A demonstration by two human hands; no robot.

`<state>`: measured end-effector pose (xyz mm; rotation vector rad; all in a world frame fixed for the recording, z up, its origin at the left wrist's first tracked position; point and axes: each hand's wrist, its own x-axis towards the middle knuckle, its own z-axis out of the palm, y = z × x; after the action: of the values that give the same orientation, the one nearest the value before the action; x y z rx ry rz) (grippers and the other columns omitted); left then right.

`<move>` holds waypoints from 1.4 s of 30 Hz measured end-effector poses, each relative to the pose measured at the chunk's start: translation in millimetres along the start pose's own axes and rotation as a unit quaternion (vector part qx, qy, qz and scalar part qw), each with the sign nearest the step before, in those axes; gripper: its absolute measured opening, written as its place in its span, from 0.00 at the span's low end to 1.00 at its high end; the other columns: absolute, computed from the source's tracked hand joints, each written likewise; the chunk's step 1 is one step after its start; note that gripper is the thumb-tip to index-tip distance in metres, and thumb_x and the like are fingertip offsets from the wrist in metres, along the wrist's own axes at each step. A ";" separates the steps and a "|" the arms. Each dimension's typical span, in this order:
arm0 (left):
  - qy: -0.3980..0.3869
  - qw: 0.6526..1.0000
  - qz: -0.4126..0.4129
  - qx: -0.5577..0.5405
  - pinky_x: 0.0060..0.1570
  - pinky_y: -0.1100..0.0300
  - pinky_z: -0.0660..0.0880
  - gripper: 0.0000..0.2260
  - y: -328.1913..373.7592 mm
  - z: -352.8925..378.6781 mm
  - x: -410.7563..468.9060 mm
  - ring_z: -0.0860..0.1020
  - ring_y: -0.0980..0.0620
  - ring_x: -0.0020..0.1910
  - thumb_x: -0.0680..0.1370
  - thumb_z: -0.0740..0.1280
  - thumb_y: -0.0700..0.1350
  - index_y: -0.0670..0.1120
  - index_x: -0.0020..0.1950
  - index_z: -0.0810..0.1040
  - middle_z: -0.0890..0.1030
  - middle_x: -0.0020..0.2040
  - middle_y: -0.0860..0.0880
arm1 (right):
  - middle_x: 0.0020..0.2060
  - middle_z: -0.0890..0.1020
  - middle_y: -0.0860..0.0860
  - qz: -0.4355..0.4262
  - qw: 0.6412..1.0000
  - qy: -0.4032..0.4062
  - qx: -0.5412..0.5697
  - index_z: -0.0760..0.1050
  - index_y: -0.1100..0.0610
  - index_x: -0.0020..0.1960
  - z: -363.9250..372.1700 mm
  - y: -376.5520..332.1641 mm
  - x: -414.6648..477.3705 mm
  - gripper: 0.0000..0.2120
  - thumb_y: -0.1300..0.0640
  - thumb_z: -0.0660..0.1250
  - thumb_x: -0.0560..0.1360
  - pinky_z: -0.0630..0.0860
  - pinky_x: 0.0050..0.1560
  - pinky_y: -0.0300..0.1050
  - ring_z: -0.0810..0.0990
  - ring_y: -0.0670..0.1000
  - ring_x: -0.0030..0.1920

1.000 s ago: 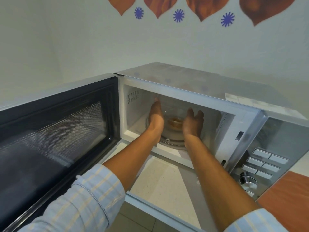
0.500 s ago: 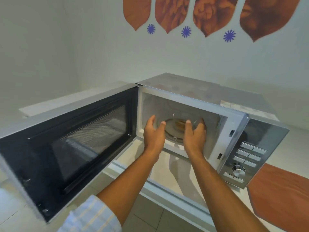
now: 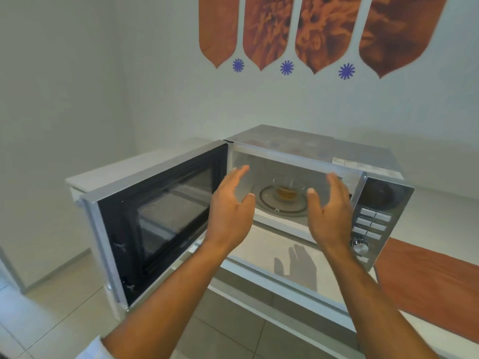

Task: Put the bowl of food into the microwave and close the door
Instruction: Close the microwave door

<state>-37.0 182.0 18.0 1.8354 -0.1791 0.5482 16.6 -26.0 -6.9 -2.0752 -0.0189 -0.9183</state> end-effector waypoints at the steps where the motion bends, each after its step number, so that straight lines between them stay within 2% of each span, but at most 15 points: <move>1: -0.008 0.999 0.019 0.025 0.82 0.56 0.58 0.29 7.2 -8.6 -2.5 0.60 0.64 0.80 0.81 0.63 0.40 0.53 0.82 0.69 0.68 0.83 0.55 | 0.80 0.68 0.54 -0.020 1.000 0.018 -0.004 0.64 0.56 0.80 -11.5 -4.0 4.5 0.30 0.47 0.63 0.82 0.60 0.77 0.48 0.64 0.54 0.79; 3: -0.013 0.995 0.053 0.079 0.83 0.55 0.57 0.28 19.9 -27.5 -1.8 0.59 0.64 0.80 0.81 0.63 0.40 0.52 0.82 0.70 0.67 0.84 0.53 | 0.78 0.69 0.57 -0.053 0.997 0.055 -0.023 0.66 0.60 0.79 -34.4 -8.4 16.0 0.29 0.48 0.63 0.81 0.61 0.78 0.49 0.66 0.56 0.79; 5: -0.008 0.988 0.073 0.135 0.82 0.51 0.63 0.26 32.0 -46.6 5.4 0.65 0.56 0.82 0.83 0.64 0.40 0.52 0.81 0.72 0.69 0.84 0.50 | 0.77 0.71 0.59 -0.068 0.993 0.073 -0.069 0.66 0.62 0.78 -54.6 -6.7 30.5 0.28 0.50 0.64 0.82 0.63 0.79 0.54 0.67 0.59 0.78; 8: 0.006 0.969 0.086 0.229 0.68 0.63 0.68 0.19 46.8 -72.9 18.2 0.77 0.44 0.73 0.85 0.64 0.41 0.50 0.76 0.77 0.77 0.77 0.46 | 0.68 0.76 0.62 -0.086 0.980 0.070 -0.162 0.68 0.63 0.72 -78.1 -0.8 46.2 0.24 0.51 0.63 0.80 0.71 0.69 0.63 0.73 0.64 0.69; 11: -0.022 0.936 0.065 0.345 0.68 0.52 0.71 0.17 52.9 -95.5 31.7 0.77 0.40 0.72 0.86 0.64 0.44 0.45 0.75 0.75 0.78 0.72 0.42 | 0.63 0.76 0.62 -0.086 0.963 0.067 -0.245 0.67 0.63 0.68 -91.3 5.6 52.5 0.22 0.52 0.62 0.80 0.73 0.65 0.63 0.74 0.65 0.62; 13: -0.054 0.900 0.025 0.431 0.62 0.46 0.74 0.15 54.5 -110.5 39.8 0.78 0.40 0.65 0.86 0.64 0.48 0.44 0.71 0.75 0.79 0.67 0.41 | 0.62 0.77 0.63 -0.078 0.953 0.057 -0.287 0.68 0.64 0.67 -95.9 11.8 51.9 0.22 0.50 0.61 0.80 0.72 0.65 0.63 0.75 0.66 0.62; 15: -0.081 0.873 -0.029 0.481 0.51 0.49 0.74 0.13 56.1 -124.2 43.7 0.79 0.44 0.55 0.86 0.64 0.54 0.46 0.63 0.75 0.81 0.57 0.45 | 0.57 0.79 0.64 -0.070 0.945 0.041 -0.318 0.70 0.64 0.63 -98.7 18.2 49.0 0.20 0.48 0.60 0.81 0.74 0.61 0.63 0.77 0.66 0.56; 18: -0.109 0.842 -0.061 0.525 0.46 0.50 0.73 0.20 55.5 -138.5 44.4 0.79 0.46 0.49 0.84 0.63 0.63 0.46 0.61 0.76 0.79 0.48 0.50 | 0.57 0.80 0.66 -0.057 0.931 0.004 -0.362 0.71 0.64 0.64 -101.8 24.3 43.7 0.22 0.45 0.61 0.82 0.74 0.64 0.65 0.78 0.68 0.56; 24: -0.173 0.822 -0.048 0.541 0.60 0.50 0.78 0.28 55.0 -145.7 38.5 0.82 0.44 0.62 0.83 0.64 0.64 0.44 0.74 0.76 0.83 0.66 0.44 | 0.60 0.80 0.64 -0.060 0.919 -0.037 -0.387 0.71 0.62 0.65 -106.9 25.9 44.6 0.22 0.44 0.59 0.82 0.70 0.70 0.66 0.77 0.66 0.61; 28: -0.232 0.813 -0.038 0.532 0.74 0.47 0.71 0.36 64.9 -153.8 38.5 0.74 0.43 0.77 0.82 0.62 0.67 0.48 0.84 0.66 0.73 0.81 0.46 | 0.63 0.79 0.63 -0.061 0.918 -0.046 -0.388 0.70 0.62 0.67 -106.6 26.7 43.9 0.23 0.45 0.60 0.82 0.67 0.73 0.66 0.76 0.66 0.64; 31: -0.262 0.812 -0.027 0.520 0.79 0.43 0.68 0.38 73.2 -155.1 36.7 0.71 0.44 0.80 0.81 0.60 0.71 0.48 0.84 0.67 0.71 0.83 0.47 | 0.64 0.78 0.64 -0.063 0.918 -0.049 -0.388 0.70 0.62 0.68 -107.0 27.8 43.9 0.23 0.45 0.60 0.82 0.66 0.74 0.67 0.75 0.67 0.66; 34: -0.271 0.843 -0.010 0.464 0.68 0.43 0.77 0.39 80.7 -147.0 31.8 0.84 0.42 0.63 0.78 0.53 0.75 0.43 0.64 0.82 0.86 0.63 0.43 | 0.63 0.79 0.64 -0.072 0.919 -0.047 -0.385 0.71 0.63 0.67 -107.2 30.7 44.6 0.22 0.47 0.60 0.82 0.66 0.73 0.67 0.75 0.67 0.65; 37: -0.254 0.870 0.010 0.422 0.45 0.54 0.73 0.36 82.2 -134.0 31.2 0.78 0.47 0.37 0.76 0.47 0.74 0.41 0.39 0.72 0.79 0.36 0.46 | 0.64 0.78 0.64 -0.073 0.921 -0.049 -0.379 0.71 0.62 0.68 -106.7 32.3 45.5 0.22 0.46 0.59 0.82 0.66 0.74 0.67 0.75 0.66 0.66; 39: -0.249 0.874 0.024 0.417 0.38 0.57 0.67 0.34 81.2 -124.5 31.5 0.72 0.53 0.30 0.78 0.46 0.73 0.44 0.34 0.68 0.73 0.30 0.50 | 0.65 0.78 0.63 -0.074 0.924 -0.048 -0.371 0.70 0.61 0.68 -106.3 34.4 45.7 0.22 0.46 0.59 0.82 0.66 0.74 0.67 0.75 0.66 0.66; 42: -0.265 0.884 0.042 0.384 0.43 0.58 0.69 0.35 75.9 -110.7 31.7 0.76 0.54 0.32 0.81 0.46 0.72 0.46 0.32 0.74 0.78 0.32 0.51 | 0.66 0.78 0.62 -0.075 0.927 -0.046 -0.364 0.70 0.60 0.68 -106.9 36.7 46.1 0.22 0.45 0.57 0.83 0.64 0.76 0.67 0.75 0.65 0.68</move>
<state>-69.3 264.4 123.9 2.7475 -0.4602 0.1495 -2.3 -138.8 35.8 -2.8372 0.1354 -1.0155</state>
